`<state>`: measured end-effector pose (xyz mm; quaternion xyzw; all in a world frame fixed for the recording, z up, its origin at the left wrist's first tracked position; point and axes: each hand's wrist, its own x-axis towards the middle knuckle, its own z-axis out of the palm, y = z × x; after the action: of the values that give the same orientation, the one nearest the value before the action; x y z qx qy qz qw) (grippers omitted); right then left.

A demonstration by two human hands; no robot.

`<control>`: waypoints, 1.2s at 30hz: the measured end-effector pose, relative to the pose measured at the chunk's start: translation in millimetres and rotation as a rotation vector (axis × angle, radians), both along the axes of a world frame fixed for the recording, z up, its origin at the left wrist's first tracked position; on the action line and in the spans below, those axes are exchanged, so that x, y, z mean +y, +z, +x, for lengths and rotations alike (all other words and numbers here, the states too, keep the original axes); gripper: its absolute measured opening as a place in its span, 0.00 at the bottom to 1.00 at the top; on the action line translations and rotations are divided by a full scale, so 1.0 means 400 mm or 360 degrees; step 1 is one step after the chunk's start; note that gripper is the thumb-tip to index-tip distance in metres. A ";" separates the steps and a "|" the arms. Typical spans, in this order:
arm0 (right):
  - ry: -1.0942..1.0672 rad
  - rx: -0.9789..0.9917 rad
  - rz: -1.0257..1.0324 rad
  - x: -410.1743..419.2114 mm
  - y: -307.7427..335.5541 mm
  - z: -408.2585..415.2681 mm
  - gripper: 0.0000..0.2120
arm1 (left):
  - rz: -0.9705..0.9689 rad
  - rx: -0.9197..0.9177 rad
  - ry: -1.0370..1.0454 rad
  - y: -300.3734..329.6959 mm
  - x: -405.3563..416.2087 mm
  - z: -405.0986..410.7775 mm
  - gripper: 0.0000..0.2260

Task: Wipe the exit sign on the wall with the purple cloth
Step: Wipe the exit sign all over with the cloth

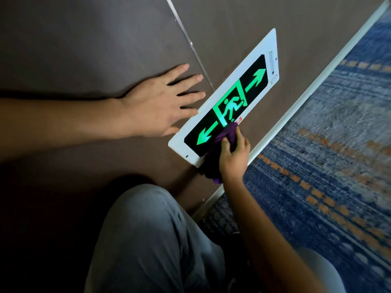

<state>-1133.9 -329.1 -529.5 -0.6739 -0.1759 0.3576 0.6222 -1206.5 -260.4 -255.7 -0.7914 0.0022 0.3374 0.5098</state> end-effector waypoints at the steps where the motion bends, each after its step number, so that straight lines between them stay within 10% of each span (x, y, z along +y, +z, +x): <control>1: 0.0014 0.0039 0.0017 -0.016 0.002 -0.034 0.26 | 0.0014 0.0022 0.0001 0.003 0.005 0.015 0.32; 36: 0.0527 -0.0160 -0.0186 -0.015 -0.045 0.061 0.29 | 0.0012 -0.0118 0.0066 0.013 0.091 0.265 0.34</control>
<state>-1109.5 -334.9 -547.6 -0.6878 -0.2943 0.4306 0.5049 -1100.4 -224.0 -250.4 -0.8013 -0.0345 0.3184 0.5053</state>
